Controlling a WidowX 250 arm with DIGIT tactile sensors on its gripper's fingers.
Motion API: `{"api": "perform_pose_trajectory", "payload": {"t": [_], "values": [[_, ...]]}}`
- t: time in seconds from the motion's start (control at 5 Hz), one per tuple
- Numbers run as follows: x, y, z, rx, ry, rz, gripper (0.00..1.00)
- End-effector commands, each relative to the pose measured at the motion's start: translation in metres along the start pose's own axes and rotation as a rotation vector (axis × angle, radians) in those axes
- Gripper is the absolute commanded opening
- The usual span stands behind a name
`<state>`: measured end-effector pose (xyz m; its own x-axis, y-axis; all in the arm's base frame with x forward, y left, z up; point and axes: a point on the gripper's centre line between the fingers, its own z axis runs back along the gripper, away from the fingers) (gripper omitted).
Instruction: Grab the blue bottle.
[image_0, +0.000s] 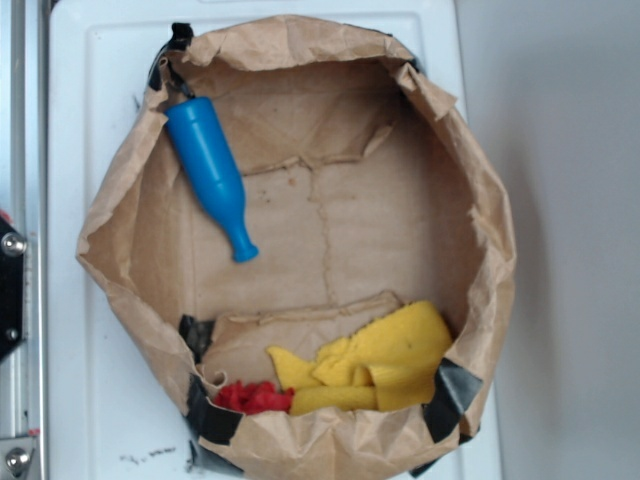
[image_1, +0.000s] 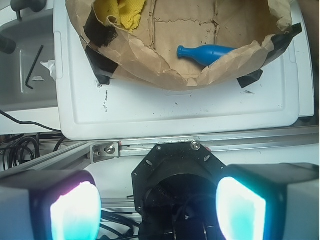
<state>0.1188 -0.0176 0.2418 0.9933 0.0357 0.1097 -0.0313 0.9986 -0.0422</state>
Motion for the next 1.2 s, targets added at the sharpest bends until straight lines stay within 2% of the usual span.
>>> {"api": "perform_pose_trajectory", "payload": {"t": [0.0,0.2,0.4,0.6,0.8,1.0], "values": [[0.000,0.000,0.000,0.000,0.000,0.000,1.00],[0.031,-0.003,-0.005,0.015,-0.049,0.025,1.00],[0.049,-0.016,-0.009,0.069,-0.135,0.063,1.00],[0.080,-0.028,-0.017,0.057,-0.165,-0.005,1.00],[0.116,-0.012,-0.036,-0.085,-0.139,-0.069,1.00],[0.143,0.005,-0.059,-0.137,-0.147,-0.171,1.00]]}}
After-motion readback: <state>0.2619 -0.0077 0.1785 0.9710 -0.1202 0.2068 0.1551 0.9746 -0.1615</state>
